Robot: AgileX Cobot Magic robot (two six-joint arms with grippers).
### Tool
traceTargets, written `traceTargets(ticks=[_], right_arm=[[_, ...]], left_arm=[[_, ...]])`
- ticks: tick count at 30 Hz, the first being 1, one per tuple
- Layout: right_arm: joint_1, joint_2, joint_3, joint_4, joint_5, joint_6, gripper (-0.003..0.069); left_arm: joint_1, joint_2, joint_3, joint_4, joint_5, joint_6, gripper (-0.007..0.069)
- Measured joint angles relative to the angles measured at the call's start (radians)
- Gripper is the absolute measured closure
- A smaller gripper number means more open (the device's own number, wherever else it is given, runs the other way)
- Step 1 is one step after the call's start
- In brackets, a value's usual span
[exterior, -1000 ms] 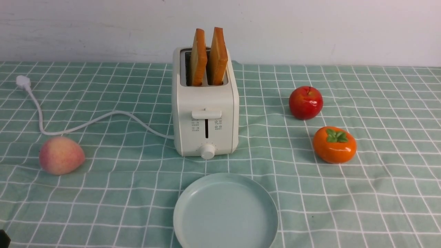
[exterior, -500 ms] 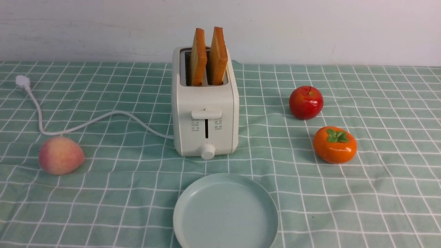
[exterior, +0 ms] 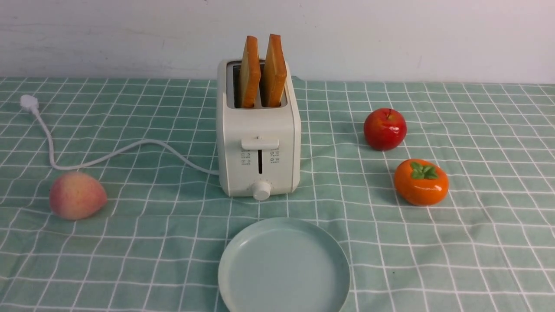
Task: Take toasted bread from bread machine on blue coffee table place on plate.
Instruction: 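Grasp the toast slice in the toaster and pull it up out of the slot with the right gripper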
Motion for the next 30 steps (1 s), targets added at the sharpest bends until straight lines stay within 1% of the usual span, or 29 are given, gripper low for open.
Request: traceTargets(ticks=[1, 3, 4, 5, 7, 8, 10, 11, 12, 13, 15, 16, 17, 18, 19, 22, 24, 25, 28, 30], right_arm=[[0.0, 0.043, -0.005, 0.012, 0.032, 0.0, 0.0419], [0.012, 0.131, -0.007, 0.08, 0.105, 0.0, 0.0419], [0.018, 0.166, -0.007, 0.108, 0.13, -0.003, 0.0419], [0.038, 0.228, -0.007, 0.175, 0.188, -0.013, 0.0419], [0.07, 0.31, -0.007, 0.258, 0.238, -0.061, 0.0419], [0.074, 0.32, -0.007, 0.275, 0.245, -0.068, 0.0419], [0.121, 0.436, -0.015, 0.386, 0.261, -0.179, 0.0419], [0.125, 0.446, -0.015, 0.386, 0.261, -0.179, 0.0419], [0.156, 0.514, -0.031, 0.476, 0.267, -0.275, 0.0419], [0.17, 0.542, -0.041, 0.499, 0.269, -0.302, 0.0419], [0.233, 0.644, -0.107, 0.646, 0.28, -0.501, 0.0419], [0.266, 0.689, -0.151, 0.699, 0.284, -0.594, 0.0417], [0.289, 0.718, -0.183, 0.749, 0.285, -0.652, 0.0413], [0.3, 0.732, -0.2, 0.759, 0.285, -0.666, 0.0411], [0.34, 0.784, -0.268, 0.835, 0.284, -0.775, 0.0398], [0.398, 0.879, -0.401, 0.924, 0.275, -0.865, 0.0349], [0.412, 0.911, -0.445, 0.952, 0.264, -0.88, 0.0326], [0.43, 0.955, -0.512, 0.971, 0.254, -0.888, 0.0289], [0.449, 1.049, -0.614, 0.989, 0.211, -0.898, 0.0214], [0.45, 1.097, -0.661, 0.991, 0.183, -0.901, 0.0189]], left_arm=[[0.0, 0.036, -0.007, 0.015, 0.06, 0.0, 0.0388], [0.0, 0.101, -0.01, 0.03, 0.148, -0.004, 0.0388], [0.0, 0.124, -0.01, 0.03, 0.17, -0.009, 0.0388], [-0.001, 0.151, -0.01, 0.023, 0.194, -0.015, 0.0388], [-0.024, 0.192, -0.01, -0.003, 0.23, -0.033, 0.0388], [-0.032, 0.199, -0.01, -0.009, 0.233, -0.036, 0.0388], [-0.084, 0.23, -0.012, -0.05, 0.259, -0.052, 0.0388], [-0.089, 0.233, -0.012, -0.059, 0.261, -0.054, 0.0388], [-0.125, 0.254, -0.012, -0.087, 0.271, -0.056, 0.0388], [-0.139, 0.264, -0.012, -0.1, 0.277, -0.057, 0.0388], [-0.189, 0.311, -0.012, -0.151, 0.319, -0.057, 0.0388], [-0.203, 0.331, -0.012, -0.167, 0.339, -0.057, 0.0388], [-0.212, 0.347, -0.012, -0.173, 0.356, -0.057, 0.0388], [-0.214, 0.351, -0.012, -0.176, 0.361, -0.057, 0.0388], [-0.224, 0.382, -0.012, -0.185, 0.404, -0.055, 0.0388], [-0.228, 0.417, -0.012, -0.191, 0.471, -0.04, 0.0388], [-0.228, 0.428, -0.012, -0.192, 0.499, -0.038, 0.0388], [-0.228, 0.431, -0.012, -0.192, 0.517, -0.037, 0.0388], [-0.228, 0.433, -0.013, -0.192, 0.535, -0.034, 0.0388], [-0.228, 0.433, -0.013, -0.193, 0.54, -0.034, 0.0388]])
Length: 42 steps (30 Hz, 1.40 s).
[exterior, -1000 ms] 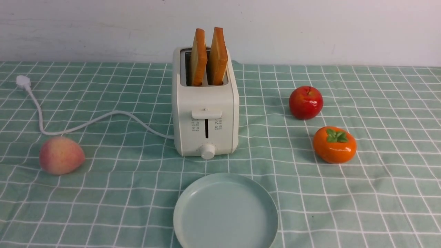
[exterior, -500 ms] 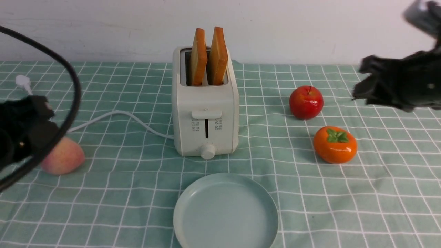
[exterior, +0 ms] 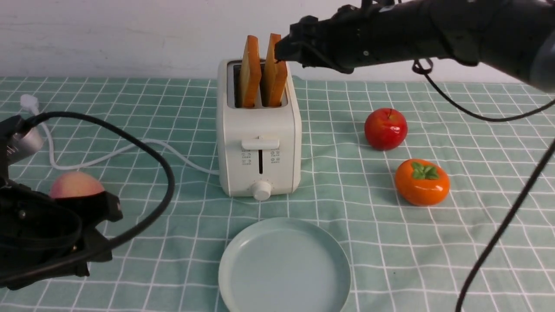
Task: Take toasted bread from bread machine on blue coffee table place on plate.
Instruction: 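Grasp the toast slice in the toaster and pull it up out of the slot with the right gripper, then place the held slice of bread on top of the slice on the plate with the right gripper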
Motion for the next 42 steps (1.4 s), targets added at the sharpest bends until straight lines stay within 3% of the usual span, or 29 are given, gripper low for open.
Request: traceTargets(ticks=[5, 13, 21, 23, 31, 36, 42], right_arm=[[-0.001, 0.101, -0.032, 0.015, -0.088, 0.0, 0.0181], [-0.001, 0.16, -0.035, 0.083, -0.117, 0.0, 0.0251], [-0.001, 0.16, -0.035, 0.115, -0.101, 0.0, 0.0429], [-0.001, 0.154, -0.036, 0.136, -0.095, 0.0, 0.0529], [-0.025, 0.062, -0.036, 0.142, -0.092, -0.005, 0.0552], [-0.139, -0.112, -0.036, 0.128, 0.042, -0.036, 0.0552], [-0.286, -0.269, -0.041, -0.019, 0.518, -0.004, 0.0552]], left_arm=[[0.0, 0.0, 0.0, -0.002, 0.007, 0.0, 0.0388], [0.0, 0.0, 0.0, -0.002, 0.011, 0.0, 0.0386], [0.0, 0.0, 0.0, -0.002, 0.012, 0.0, 0.0386], [0.0, 0.0, 0.0, -0.002, 0.011, 0.0, 0.0386], [0.0, 0.0, 0.0, -0.002, -0.002, 0.0, 0.0386], [0.0, 0.0, 0.0, -0.002, -0.044, 0.0, 0.0386], [0.0, 0.0, 0.0, -0.002, -0.075, 0.0, 0.0386]])
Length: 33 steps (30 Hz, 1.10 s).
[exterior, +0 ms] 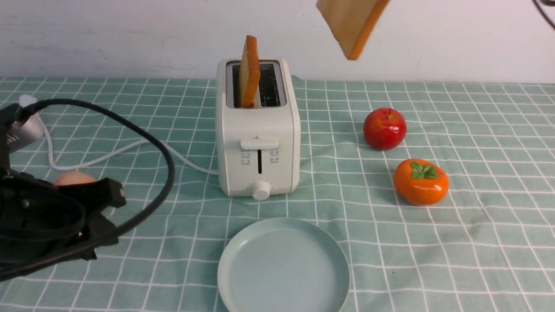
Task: Take toasted bread from bread machine on blue coffee table place on plate.
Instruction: 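Place the held slice of bread on top of the slice on the plate with the right gripper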
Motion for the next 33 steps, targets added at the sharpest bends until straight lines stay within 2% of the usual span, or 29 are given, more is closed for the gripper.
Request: traceTargets(ticks=[4, 8, 9, 12, 14, 15, 16, 19, 23, 27, 29, 30, 31, 33], right_arm=[[-0.014, -0.019, 0.034, -0.117, 0.206, 0.079, 0.0552], [0.017, -0.018, 0.16, -0.148, 0.223, 0.098, 0.0552], [0.051, -0.016, 0.269, -0.122, 0.221, 0.099, 0.0552], [0.116, -0.015, 0.399, -0.028, 0.216, 0.084, 0.0552], [0.171, -0.014, 0.488, 0.069, 0.179, 0.032, 0.0552], [0.177, -0.014, 0.496, 0.069, 0.179, 0.024, 0.0552], [0.217, -0.014, 0.55, 0.142, 0.134, -0.026, 0.0552], [0.272, -0.004, 0.62, 0.235, 0.016, -0.11, 0.0552], [0.313, 0.054, 0.667, 0.316, -0.077, -0.139, 0.0529], [0.318, 0.111, 0.67, 0.329, -0.127, -0.139, 0.0428], [0.308, 0.12, 0.67, 0.321, -0.15, -0.14, 0.0313], [0.304, 0.12, 0.67, 0.318, -0.15, -0.14, 0.0302], [0.294, 0.118, 0.67, 0.306, -0.15, -0.14, 0.0229], [0.269, 0.102, 0.67, 0.28, -0.148, -0.14, 0.0132]], left_arm=[[0.0, 0.0, 0.0, -0.001, -0.009, 0.0, 0.0386], [0.0, 0.0, 0.0, -0.002, -0.018, 0.0, 0.0386], [0.0, 0.0, 0.0, -0.002, -0.021, 0.0, 0.0386], [0.0, 0.0, 0.0, -0.004, -0.022, 0.0, 0.0386], [0.0, 0.0, 0.0, -0.004, -0.022, 0.0, 0.0386], [0.0, 0.0, 0.0, -0.004, -0.022, 0.0, 0.0386], [0.0, 0.0, 0.0, -0.005, -0.022, 0.0, 0.0386], [0.0, 0.0, 0.0, -0.009, -0.022, 0.0, 0.0386], [0.0, 0.0, 0.0, -0.021, -0.022, 0.0, 0.0384], [0.0, 0.0, 0.0, -0.023, -0.02, 0.015, 0.0363], [0.0, 0.0, 0.0, -0.023, -0.011, 0.029, 0.0337], [0.0, 0.0, 0.0, -0.023, -0.01, 0.032, 0.0335], [0.0, 0.0, 0.0, -0.023, -0.007, 0.053, 0.0316], [0.0, 0.0, 0.0, -0.025, -0.008, 0.092, 0.0298]])
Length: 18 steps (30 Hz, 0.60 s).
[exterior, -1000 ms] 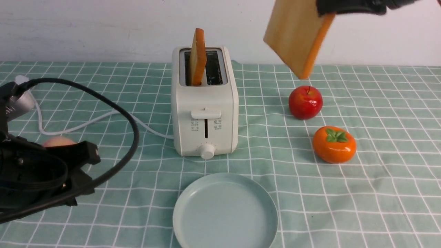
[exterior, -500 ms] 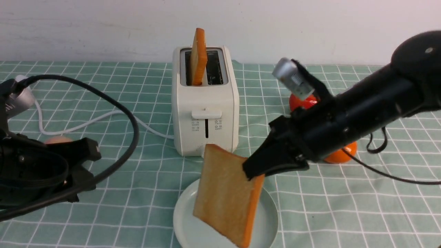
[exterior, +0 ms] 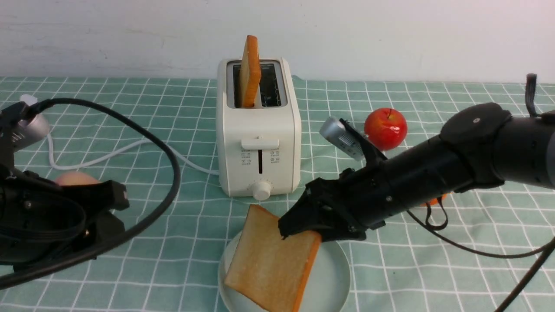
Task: Take toasted bread from bread machine on blue coffee table place on plate.
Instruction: 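Place the held slice of bread on top of the slice on the plate with the right gripper, then reach for a toast slice standing in the toaster with the left gripper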
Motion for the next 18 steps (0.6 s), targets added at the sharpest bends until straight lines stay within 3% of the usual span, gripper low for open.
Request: traceTargets(ticks=[3, 7, 11, 13, 18], right_arm=[[-0.057, -0.043, 0.0, -0.033, 0.028, 0.012, 0.002], [-0.118, -0.123, 0.0, -0.065, 0.085, 0.032, -0.0009], [-0.134, -0.229, 0.0, -0.148, 0.169, 0.035, 0.0018], [-0.134, -0.301, 0.0, -0.194, 0.234, 0.035, 0.006], [-0.134, -0.405, 0.0, -0.23, 0.344, 0.055, 0.0145]], left_arm=[[0.0, 0.011, 0.0, -0.001, -0.05, 0.045, 0.0284], [0.0, 0.049, -0.004, -0.023, -0.18, 0.058, 0.0282], [0.0, 0.118, -0.077, -0.087, -0.226, 0.122, 0.0282], [0.0, 0.189, -0.194, -0.125, -0.202, 0.208, 0.0282], [-0.001, 0.349, -0.458, -0.144, -0.113, 0.262, 0.0282]])
